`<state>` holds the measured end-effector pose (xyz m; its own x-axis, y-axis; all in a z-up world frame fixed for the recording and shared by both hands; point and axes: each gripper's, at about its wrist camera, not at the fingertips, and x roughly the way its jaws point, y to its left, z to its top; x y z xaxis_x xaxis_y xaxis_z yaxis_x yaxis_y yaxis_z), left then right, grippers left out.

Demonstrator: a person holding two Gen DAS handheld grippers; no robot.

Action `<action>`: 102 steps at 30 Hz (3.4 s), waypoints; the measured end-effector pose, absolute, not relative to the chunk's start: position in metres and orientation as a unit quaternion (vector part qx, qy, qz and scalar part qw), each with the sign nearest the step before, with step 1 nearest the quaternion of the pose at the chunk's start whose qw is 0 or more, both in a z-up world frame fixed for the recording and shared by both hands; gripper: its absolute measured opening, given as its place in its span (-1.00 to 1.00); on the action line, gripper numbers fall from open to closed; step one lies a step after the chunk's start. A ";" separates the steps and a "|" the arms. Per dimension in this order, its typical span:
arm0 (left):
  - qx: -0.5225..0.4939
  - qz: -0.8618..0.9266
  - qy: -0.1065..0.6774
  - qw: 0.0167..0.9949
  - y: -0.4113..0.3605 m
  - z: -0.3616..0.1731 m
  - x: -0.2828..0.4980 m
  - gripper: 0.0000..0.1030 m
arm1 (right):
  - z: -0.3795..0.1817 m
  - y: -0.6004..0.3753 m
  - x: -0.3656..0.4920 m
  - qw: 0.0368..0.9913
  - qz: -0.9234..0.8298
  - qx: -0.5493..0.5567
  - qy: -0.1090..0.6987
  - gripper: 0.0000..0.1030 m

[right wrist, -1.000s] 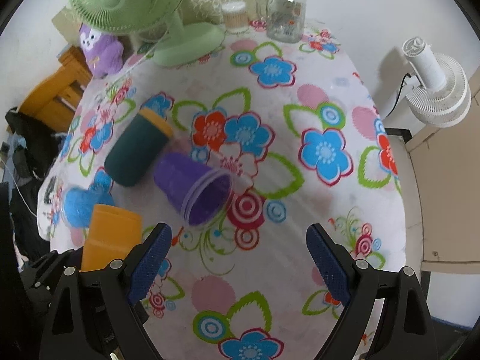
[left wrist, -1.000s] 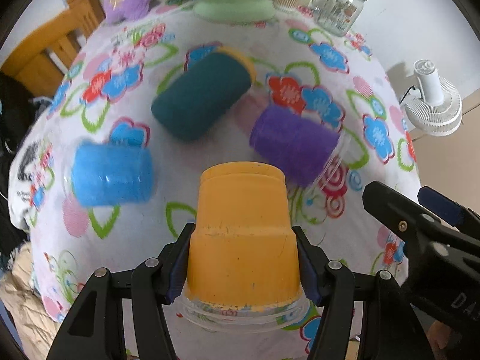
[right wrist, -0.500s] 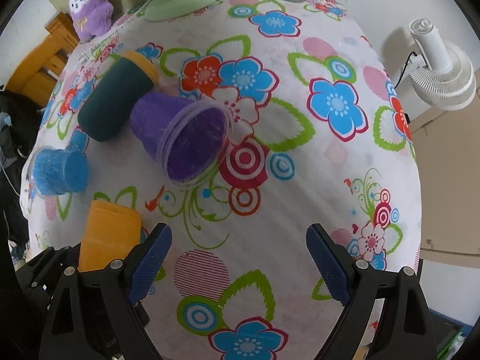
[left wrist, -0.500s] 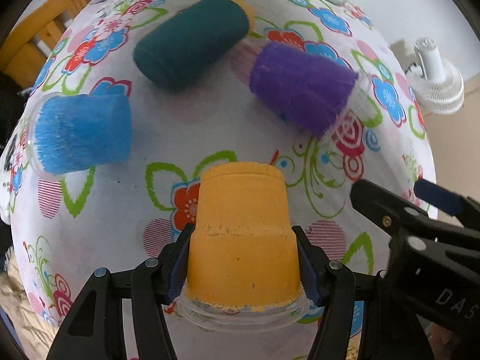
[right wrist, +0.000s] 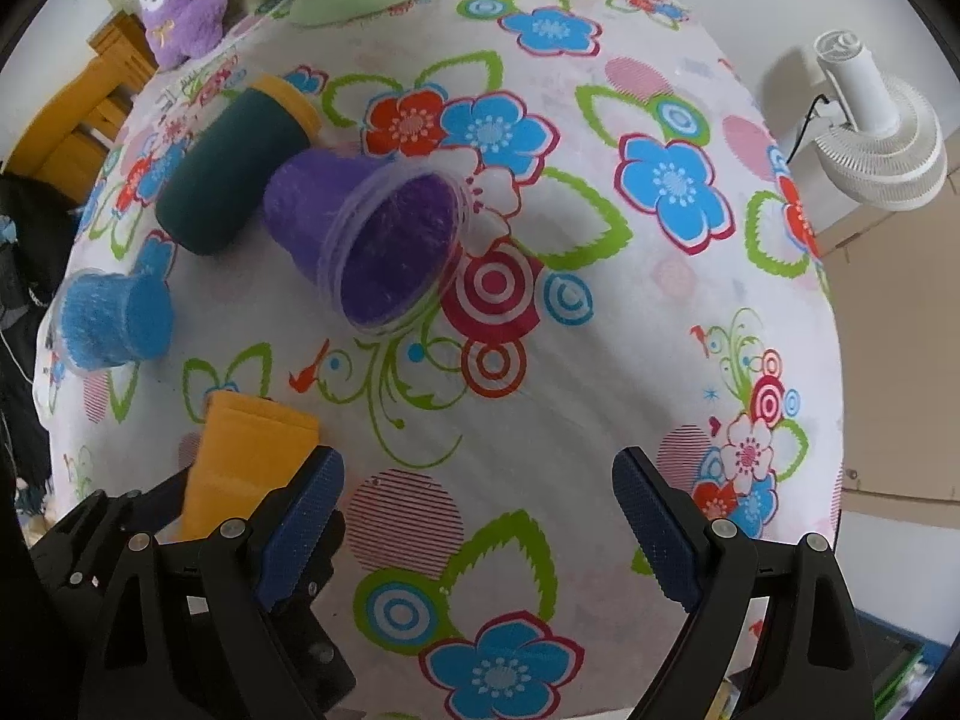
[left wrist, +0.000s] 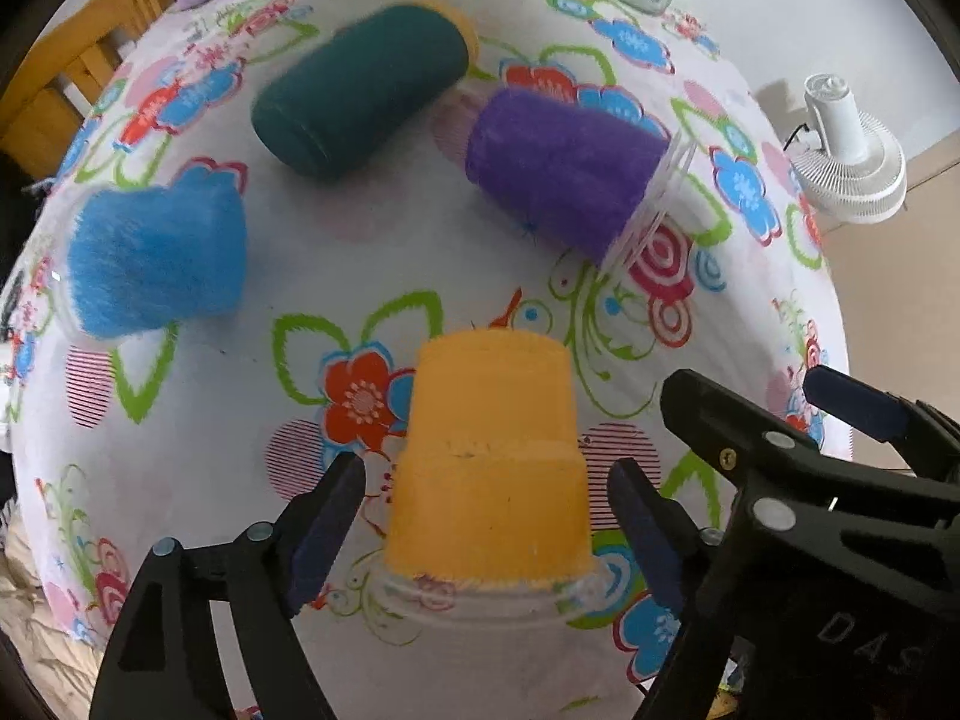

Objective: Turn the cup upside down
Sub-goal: 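Lower the orange cup onto the table and open the left tool, then close the right tool's fingers around the orange cup, then lift the orange cup with the right tool and rotate it over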

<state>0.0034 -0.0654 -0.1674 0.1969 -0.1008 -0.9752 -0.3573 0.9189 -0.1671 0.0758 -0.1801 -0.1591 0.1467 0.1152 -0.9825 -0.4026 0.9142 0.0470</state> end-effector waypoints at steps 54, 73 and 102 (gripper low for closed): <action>-0.051 0.037 0.684 0.727 0.021 -0.200 -0.006 0.65 | -0.201 -0.089 0.057 0.686 0.093 -0.082 0.717 0.80; -0.061 0.054 0.695 0.714 0.024 -0.229 0.005 0.65 | -0.236 -0.059 0.070 0.645 0.106 -0.105 0.750 0.19; -0.070 0.068 0.631 0.769 0.031 -0.136 -0.015 0.65 | -0.114 -0.110 0.045 0.770 0.178 -0.091 0.605 0.19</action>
<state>-0.0145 0.0313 -0.1359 0.1936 0.0158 -0.9810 -0.1920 0.9812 -0.0221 0.0446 -0.1105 -0.1138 0.2037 0.1635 -0.9653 -0.3848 0.9200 0.0747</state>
